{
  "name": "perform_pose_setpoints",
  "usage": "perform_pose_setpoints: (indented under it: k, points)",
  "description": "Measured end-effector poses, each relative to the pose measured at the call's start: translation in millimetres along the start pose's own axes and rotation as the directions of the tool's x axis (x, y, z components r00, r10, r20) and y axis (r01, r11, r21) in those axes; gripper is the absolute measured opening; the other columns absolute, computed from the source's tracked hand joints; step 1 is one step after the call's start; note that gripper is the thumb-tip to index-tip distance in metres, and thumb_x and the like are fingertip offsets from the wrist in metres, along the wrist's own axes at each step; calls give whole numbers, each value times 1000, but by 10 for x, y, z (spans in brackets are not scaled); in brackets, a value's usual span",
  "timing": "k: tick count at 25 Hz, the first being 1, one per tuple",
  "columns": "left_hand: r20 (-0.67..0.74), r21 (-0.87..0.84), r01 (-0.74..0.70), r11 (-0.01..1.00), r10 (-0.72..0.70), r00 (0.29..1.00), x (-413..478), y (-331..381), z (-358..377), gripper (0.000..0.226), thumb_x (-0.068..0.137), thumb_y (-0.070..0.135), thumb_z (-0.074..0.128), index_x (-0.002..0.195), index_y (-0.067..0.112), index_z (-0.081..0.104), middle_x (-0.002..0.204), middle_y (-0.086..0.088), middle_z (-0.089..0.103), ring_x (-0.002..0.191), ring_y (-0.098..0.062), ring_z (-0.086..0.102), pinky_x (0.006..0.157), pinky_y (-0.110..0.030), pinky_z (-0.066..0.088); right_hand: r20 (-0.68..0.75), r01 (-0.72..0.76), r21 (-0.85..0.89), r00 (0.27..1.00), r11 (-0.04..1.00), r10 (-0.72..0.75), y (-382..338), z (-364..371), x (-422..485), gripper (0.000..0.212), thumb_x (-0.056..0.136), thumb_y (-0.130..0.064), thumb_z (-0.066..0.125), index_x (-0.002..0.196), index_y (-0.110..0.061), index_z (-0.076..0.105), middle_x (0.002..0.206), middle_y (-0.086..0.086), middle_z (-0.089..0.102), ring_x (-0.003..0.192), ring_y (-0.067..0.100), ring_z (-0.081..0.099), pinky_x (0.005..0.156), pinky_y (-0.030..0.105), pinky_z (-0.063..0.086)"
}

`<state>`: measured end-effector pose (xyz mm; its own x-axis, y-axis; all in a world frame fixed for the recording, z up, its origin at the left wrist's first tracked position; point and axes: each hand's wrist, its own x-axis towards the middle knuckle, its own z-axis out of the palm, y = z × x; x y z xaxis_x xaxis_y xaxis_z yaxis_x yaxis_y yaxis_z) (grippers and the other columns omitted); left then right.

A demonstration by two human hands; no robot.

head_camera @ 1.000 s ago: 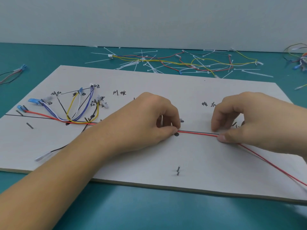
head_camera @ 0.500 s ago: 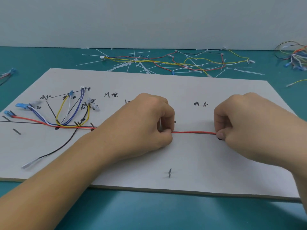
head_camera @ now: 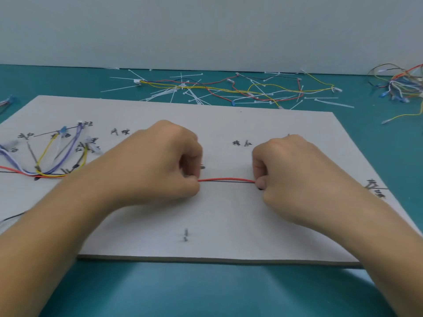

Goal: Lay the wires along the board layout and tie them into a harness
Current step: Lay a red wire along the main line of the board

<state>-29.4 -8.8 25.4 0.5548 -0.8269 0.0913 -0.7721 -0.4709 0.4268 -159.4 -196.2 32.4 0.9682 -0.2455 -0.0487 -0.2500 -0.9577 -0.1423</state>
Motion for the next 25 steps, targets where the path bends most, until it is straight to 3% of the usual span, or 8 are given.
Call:
perform_pose_setpoints:
  k: [3, 7, 9, 11, 13, 17, 22, 25]
  points:
    - [32, 22, 91, 996, -92, 995, -37, -50, -92, 9, 65, 37, 65, 71, 37, 71, 76, 14, 67, 79, -4, 61, 66, -34, 55, -30, 16, 123, 999, 992, -13, 16, 18, 72, 19, 82, -19, 72, 75, -25, 56, 80, -9, 60, 80, 18, 58, 70, 38, 53]
    - [0, -5, 76, 997, -76, 997, -15, 2, -35, 11, 76, 25, 76, 70, 34, 73, 73, 13, 66, 77, -4, 58, 64, -30, 52, 10, -13, 251, 1000, 968, 11, 222, -105, 88, 30, 71, -38, 89, 74, -30, 60, 72, -12, 64, 67, 1, 58, 51, 18, 40]
    - [-23, -8, 56, 998, -56, 998, 2, 14, -6, 13, 77, 23, 77, 71, 35, 75, 67, 10, 60, 75, -4, 56, 60, -26, 46, 81, -24, 243, 997, 970, 4, 345, -183, 71, 29, 68, -43, 89, 79, -36, 64, 78, -27, 65, 70, -6, 59, 49, 14, 39]
    - [-23, -18, 19, 1000, -19, 1000, 28, 34, 40, 12, 80, 24, 77, 74, 36, 76, 66, 7, 52, 73, -5, 53, 57, -22, 39, 163, -64, 194, 986, 979, 32, 500, -275, 33, 31, 63, -50, 86, 85, -44, 65, 76, -33, 65, 65, -6, 61, 51, 20, 41]
    - [-26, -45, -19, 999, 18, 1000, 52, 77, 113, 11, 82, 24, 75, 78, 35, 77, 67, 7, 49, 71, -3, 51, 57, -20, 35, 281, -134, 172, 956, 976, 82, 629, -370, -14, 38, 56, -58, 84, 88, -43, 69, 69, -23, 70, 54, 0, 64, 49, 22, 46]
    - [-43, -85, -60, 995, 56, 997, 111, 163, 235, 11, 85, 21, 73, 82, 32, 76, 66, 8, 49, 69, -3, 51, 60, -27, 41, 408, -141, 94, 909, 986, 91, 814, -433, -32, 49, 44, -69, 67, 88, -46, 73, 71, -17, 73, 58, 3, 66, 62, 33, 59]
    - [-71, -132, -67, 989, 58, 996, 133, 93, 250, 11, 84, 22, 75, 81, 32, 77, 64, 9, 50, 67, -7, 52, 60, -25, 40, 321, -105, 126, 945, 986, 60, 869, -432, -34, 26, 64, -57, 68, 85, -44, 73, 71, -14, 72, 50, 1, 60, 51, 20, 52]
    - [-65, -147, -64, 987, 55, 996, 141, 88, 254, 11, 84, 23, 75, 81, 33, 76, 64, 8, 51, 67, -9, 54, 59, -27, 42, 203, -173, 228, 971, 958, 127, 959, -438, 13, 14, 74, -49, 72, 85, -40, 72, 67, -9, 74, 47, 6, 57, 55, 39, 57]
